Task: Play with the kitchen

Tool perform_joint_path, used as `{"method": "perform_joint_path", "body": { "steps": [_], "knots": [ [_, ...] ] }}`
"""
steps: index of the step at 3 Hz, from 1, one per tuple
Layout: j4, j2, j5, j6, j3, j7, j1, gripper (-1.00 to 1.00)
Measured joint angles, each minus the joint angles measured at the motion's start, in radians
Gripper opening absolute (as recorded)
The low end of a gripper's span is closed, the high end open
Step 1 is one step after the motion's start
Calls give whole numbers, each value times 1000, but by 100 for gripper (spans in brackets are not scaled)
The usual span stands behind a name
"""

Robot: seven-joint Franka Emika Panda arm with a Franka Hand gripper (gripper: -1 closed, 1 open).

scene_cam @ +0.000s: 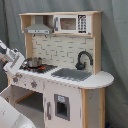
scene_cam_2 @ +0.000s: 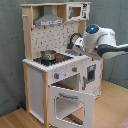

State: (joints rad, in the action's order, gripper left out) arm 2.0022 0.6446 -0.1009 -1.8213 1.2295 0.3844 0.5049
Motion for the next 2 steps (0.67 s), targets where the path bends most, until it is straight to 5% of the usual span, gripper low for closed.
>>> {"method": "perform_joint_path", "body": {
  "steps": [2],
  "knots": [
    [-105,-99,1,-54,17,95,119,100]
  ]
}}
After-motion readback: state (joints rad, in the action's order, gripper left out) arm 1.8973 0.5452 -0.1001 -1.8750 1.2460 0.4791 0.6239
